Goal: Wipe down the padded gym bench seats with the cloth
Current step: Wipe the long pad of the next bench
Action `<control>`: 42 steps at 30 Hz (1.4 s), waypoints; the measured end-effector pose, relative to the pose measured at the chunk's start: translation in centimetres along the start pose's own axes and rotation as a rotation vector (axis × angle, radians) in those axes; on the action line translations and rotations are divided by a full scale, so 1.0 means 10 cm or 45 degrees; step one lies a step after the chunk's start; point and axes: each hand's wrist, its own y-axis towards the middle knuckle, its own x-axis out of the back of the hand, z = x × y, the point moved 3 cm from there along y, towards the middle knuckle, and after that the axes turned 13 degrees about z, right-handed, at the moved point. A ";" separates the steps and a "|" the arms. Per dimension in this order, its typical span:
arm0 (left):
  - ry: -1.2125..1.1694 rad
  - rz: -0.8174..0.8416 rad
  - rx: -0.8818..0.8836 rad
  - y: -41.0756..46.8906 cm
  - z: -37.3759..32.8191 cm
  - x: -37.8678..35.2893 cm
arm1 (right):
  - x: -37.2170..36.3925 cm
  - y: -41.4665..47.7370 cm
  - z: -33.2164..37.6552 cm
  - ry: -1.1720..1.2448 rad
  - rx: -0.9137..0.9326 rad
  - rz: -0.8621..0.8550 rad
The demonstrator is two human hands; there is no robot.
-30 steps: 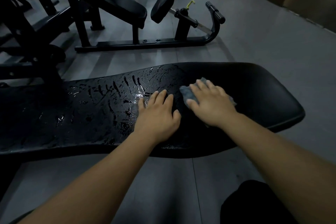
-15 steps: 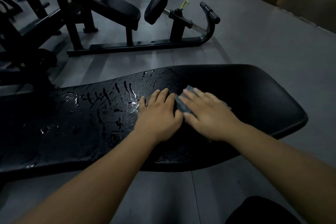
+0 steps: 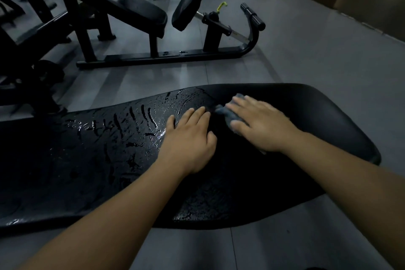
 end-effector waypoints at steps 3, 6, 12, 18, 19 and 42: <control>0.002 -0.009 0.000 0.01 -0.03 0.01 | 0.10 0.49 -0.12 -0.006 -0.198 -0.004; 0.003 -0.019 0.024 0.03 -0.02 0.04 | 0.11 0.77 0.16 0.009 -0.159 0.015; 0.033 0.007 0.077 0.06 -0.03 0.04 | 0.09 0.41 -0.12 -0.029 0.125 0.040; 0.087 0.098 0.091 0.05 -0.08 0.04 | 0.16 0.95 -0.08 0.000 -0.150 0.032; 0.097 0.095 0.079 0.06 -0.07 0.04 | 0.15 0.99 0.00 -0.003 -0.139 0.022; 0.106 0.124 0.070 0.68 -0.29 0.07 | 0.19 0.33 -0.82 0.001 -0.246 0.002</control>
